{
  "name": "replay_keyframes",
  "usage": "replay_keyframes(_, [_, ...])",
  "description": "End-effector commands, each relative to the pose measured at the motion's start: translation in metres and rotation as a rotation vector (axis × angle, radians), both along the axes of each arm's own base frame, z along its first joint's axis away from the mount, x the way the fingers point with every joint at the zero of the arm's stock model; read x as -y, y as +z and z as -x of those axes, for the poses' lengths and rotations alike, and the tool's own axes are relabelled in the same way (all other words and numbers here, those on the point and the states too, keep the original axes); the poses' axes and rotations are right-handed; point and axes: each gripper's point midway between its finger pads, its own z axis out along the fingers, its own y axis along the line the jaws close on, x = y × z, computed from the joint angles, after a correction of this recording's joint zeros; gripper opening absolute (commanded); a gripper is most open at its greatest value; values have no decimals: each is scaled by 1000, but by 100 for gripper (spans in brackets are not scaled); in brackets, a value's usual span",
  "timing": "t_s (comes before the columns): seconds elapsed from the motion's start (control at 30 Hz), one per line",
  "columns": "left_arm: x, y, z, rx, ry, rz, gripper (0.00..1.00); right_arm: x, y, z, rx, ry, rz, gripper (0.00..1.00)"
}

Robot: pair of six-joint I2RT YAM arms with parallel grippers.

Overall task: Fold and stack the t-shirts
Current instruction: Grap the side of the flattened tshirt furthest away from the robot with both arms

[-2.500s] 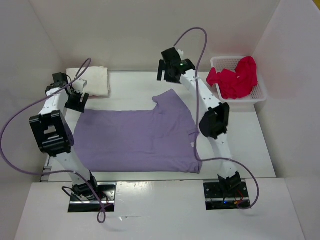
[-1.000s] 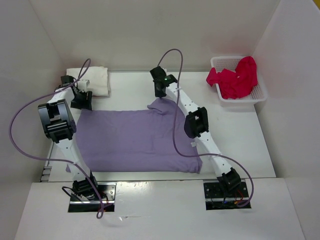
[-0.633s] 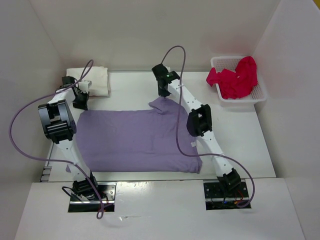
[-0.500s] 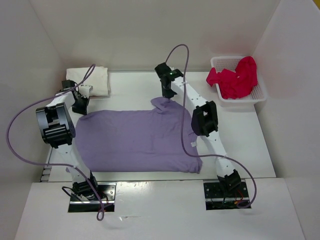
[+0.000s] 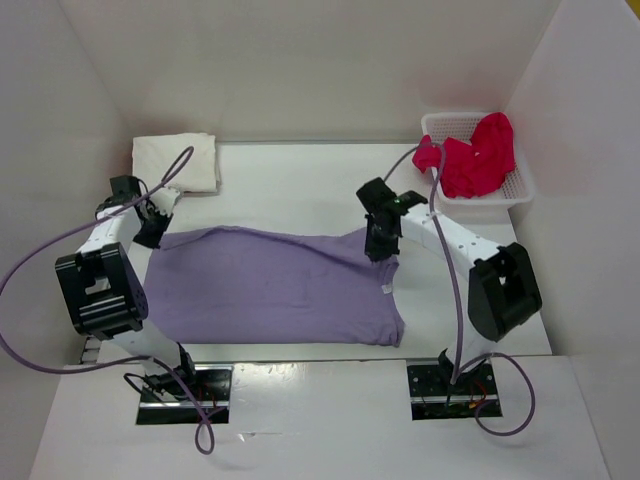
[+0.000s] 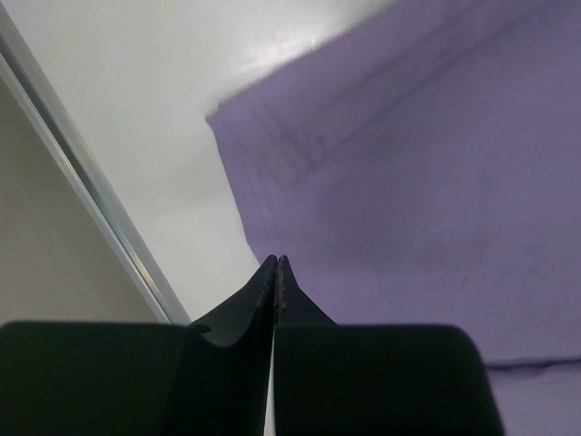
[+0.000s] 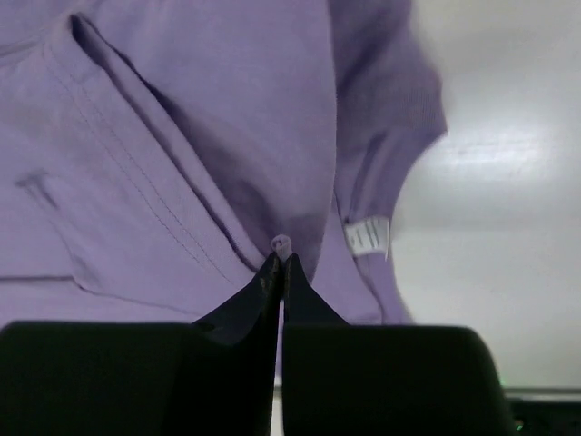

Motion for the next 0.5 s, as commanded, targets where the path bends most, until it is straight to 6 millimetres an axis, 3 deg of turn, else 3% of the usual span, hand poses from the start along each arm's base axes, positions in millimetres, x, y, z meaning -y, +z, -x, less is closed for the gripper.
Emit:
replay_keyframes(0.0, [-18,7,21,-18,8,-97,0,-14,11,16,45,-71,-137,0])
replay_keyframes(0.07, [-17,-2,26,-23,-11,-106,0,-14,8,19,63,-66,-160,0])
replay_keyframes(0.1, [-16,1,19,11,-19,-101,0,-19,10,17,71,-60,-180,0])
replay_keyframes(0.17, [-8,-2,8,16,-30,-49,26,-26,12,6,87,-44,-195,0])
replay_keyframes(0.2, [4,8,-6,40,-46,0,36,-29,10,2,83,-44,-193,0])
replay_keyframes(0.27, [12,8,-19,59,-65,9,47,-40,10,-7,77,-23,-196,0])
replay_keyframes(0.37, [24,2,-31,83,-92,-5,48,-47,16,-12,104,-12,-213,0])
replay_keyframes(0.47, [40,-19,-31,16,-162,-20,53,-45,15,-13,108,-15,-206,0])
